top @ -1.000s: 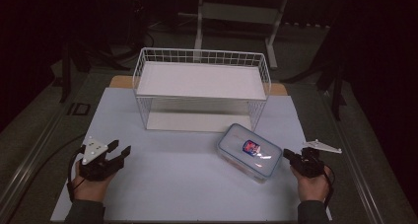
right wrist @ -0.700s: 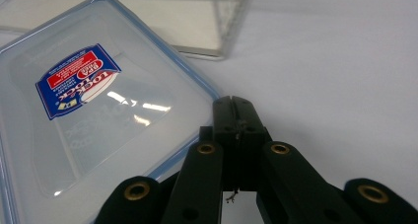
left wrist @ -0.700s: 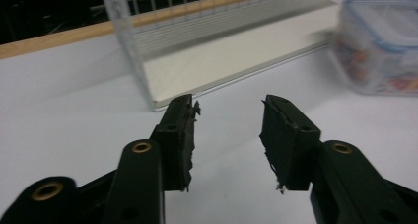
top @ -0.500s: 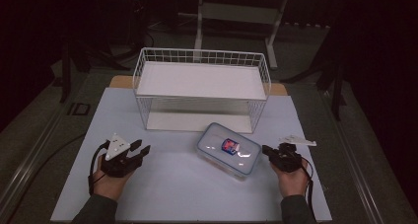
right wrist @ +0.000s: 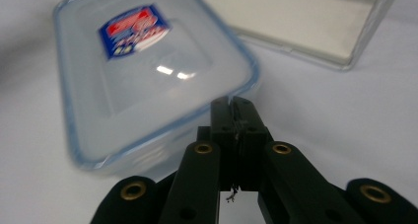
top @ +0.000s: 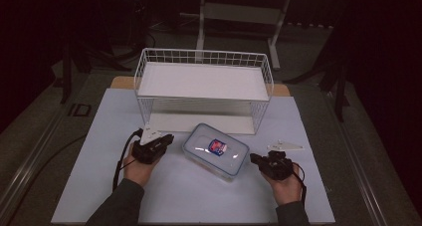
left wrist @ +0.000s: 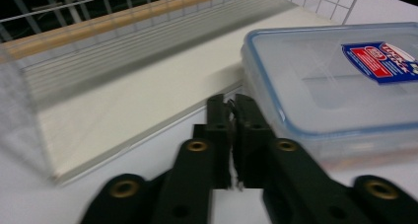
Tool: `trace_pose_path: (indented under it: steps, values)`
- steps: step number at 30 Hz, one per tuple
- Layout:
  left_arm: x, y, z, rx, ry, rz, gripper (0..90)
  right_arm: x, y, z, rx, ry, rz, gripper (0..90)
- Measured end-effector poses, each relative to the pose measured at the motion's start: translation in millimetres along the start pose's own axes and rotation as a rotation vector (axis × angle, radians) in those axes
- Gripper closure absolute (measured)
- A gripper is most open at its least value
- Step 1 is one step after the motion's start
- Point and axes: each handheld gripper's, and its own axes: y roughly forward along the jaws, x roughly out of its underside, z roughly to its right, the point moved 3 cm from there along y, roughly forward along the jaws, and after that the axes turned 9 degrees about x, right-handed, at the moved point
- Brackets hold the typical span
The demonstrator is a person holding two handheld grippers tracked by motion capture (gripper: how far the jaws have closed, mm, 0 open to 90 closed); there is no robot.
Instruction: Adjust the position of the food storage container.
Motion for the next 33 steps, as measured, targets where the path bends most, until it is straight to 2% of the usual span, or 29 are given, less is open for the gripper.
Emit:
trace_pose_path:
  steps: [2,9,11,13,15,17,20,21,25,29,33]
  values:
    - [-2.9,13.0,1.6,0.004,0.002,-0.028,89.1,2.6,-1.1,-3.8,-0.009,-0.012,-0.009,89.5]
    - [-2.8,33.0,1.9,0.013,0.016,-0.094,89.3,8.9,3.4,-13.4,-0.022,-0.039,-0.062,89.7]
    - [-1.0,37.3,2.5,0.031,0.023,-0.111,89.3,10.1,5.0,-15.8,-0.009,-0.052,-0.073,89.7]
    - [0.7,41.0,6.1,0.046,0.016,-0.112,89.5,9.8,5.2,-15.4,-0.016,-0.054,-0.073,89.7]
    - [0.7,40.6,6.0,0.05,0.004,-0.109,89.5,9.9,5.2,-15.1,-0.018,-0.053,-0.074,89.8]
    - [1.4,38.4,4.7,0.078,-0.028,-0.1,89.6,9.7,5.3,-14.3,-0.024,-0.056,-0.075,89.8]
    - [3.4,35.4,7.6,0.083,-0.024,-0.1,89.7,9.1,6.0,-12.2,-0.019,-0.054,-0.072,89.8]
    - [5.7,32.9,10.3,0.098,-0.033,-0.096,89.7,8.8,6.3,-10.3,-0.016,-0.053,-0.072,89.8]
    - [9.9,28.3,17.0,0.117,-0.05,-0.089,89.8,7.4,7.9,-3.4,-0.001,-0.043,-0.066,89.9]
    - [15.0,18.2,32.3,0.145,-0.039,-0.104,89.8,4.0,12.7,5.8,0.024,-0.03,-0.052,89.9]
    - [16.7,11.2,39.2,0.14,-0.03,-0.113,89.8,0.7,16.8,9.5,0.015,-0.023,-0.049,90.0]
